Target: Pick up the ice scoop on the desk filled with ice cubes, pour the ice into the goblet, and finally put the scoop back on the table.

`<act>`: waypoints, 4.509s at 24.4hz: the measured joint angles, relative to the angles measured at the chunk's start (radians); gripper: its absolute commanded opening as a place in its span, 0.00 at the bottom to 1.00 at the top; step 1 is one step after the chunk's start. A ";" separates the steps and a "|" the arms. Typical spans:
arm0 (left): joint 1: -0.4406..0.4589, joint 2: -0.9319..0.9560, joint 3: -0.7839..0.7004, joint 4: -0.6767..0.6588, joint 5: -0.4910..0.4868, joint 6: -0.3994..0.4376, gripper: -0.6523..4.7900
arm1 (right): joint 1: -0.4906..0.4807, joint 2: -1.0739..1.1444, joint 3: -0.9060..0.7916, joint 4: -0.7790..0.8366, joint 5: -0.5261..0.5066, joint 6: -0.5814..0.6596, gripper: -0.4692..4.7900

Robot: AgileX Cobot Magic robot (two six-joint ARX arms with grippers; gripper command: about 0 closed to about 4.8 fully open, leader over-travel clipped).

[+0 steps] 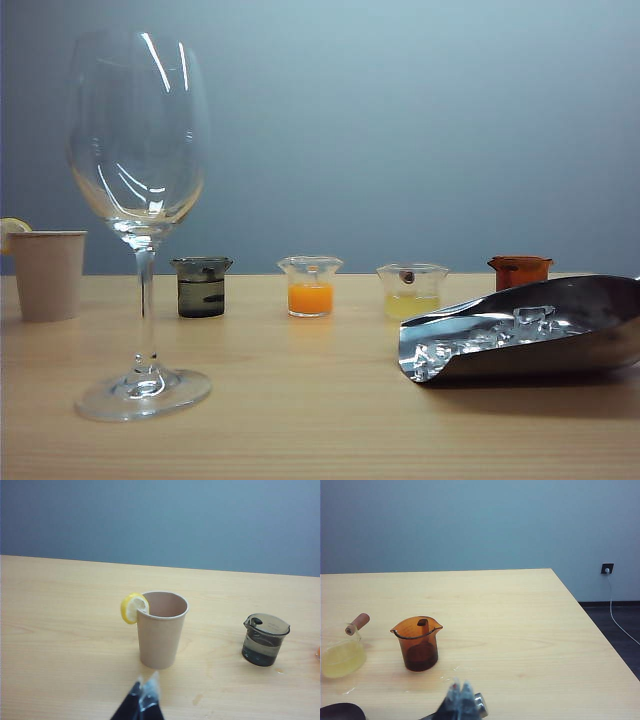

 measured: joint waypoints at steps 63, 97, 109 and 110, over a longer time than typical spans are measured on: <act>-0.377 0.550 0.742 -0.365 0.323 0.043 0.11 | -0.118 0.381 0.178 -0.158 -0.248 0.928 0.79; -0.377 0.550 0.742 -0.383 0.385 0.059 0.11 | -0.117 0.974 0.180 0.314 -0.381 0.967 0.85; -0.377 0.550 0.742 -0.471 0.551 0.109 0.11 | -0.117 1.120 0.183 0.479 -0.402 0.967 0.85; -0.377 0.550 0.742 -0.488 0.554 0.119 0.11 | -0.117 1.126 0.183 0.480 -0.402 0.967 0.85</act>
